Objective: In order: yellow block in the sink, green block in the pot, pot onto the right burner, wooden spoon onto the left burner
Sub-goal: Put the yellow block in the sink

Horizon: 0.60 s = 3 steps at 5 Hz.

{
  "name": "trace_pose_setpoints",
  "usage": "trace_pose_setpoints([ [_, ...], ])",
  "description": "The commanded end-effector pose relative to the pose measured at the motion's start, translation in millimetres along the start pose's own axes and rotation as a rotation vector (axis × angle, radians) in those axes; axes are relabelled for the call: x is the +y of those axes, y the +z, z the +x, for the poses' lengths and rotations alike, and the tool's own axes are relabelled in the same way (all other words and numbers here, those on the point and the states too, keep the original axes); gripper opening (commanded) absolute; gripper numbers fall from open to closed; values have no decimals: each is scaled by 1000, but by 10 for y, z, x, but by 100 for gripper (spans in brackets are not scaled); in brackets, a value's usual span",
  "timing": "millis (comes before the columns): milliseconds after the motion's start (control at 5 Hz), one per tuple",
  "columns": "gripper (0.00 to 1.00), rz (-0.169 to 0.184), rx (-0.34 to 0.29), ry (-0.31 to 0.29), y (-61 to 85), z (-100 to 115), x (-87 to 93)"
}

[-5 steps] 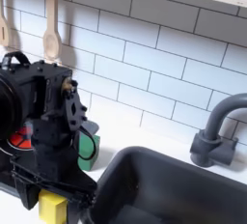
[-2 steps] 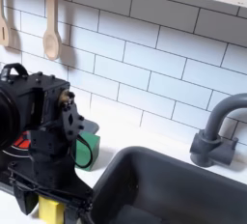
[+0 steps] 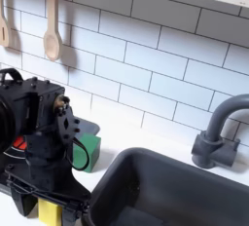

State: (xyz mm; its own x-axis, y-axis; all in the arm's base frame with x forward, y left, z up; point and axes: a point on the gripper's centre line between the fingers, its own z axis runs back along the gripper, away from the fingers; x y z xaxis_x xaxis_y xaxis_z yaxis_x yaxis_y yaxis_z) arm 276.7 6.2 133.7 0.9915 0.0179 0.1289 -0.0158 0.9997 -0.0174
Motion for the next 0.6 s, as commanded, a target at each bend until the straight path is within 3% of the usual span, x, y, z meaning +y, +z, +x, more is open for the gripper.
trace_pose_setpoints([
  [0,100,-8,-16,2,-3,23,45],
  [200,100,-10,-29,-19,1,41,31],
  [400,100,-35,-37,-30,4,46,14],
])
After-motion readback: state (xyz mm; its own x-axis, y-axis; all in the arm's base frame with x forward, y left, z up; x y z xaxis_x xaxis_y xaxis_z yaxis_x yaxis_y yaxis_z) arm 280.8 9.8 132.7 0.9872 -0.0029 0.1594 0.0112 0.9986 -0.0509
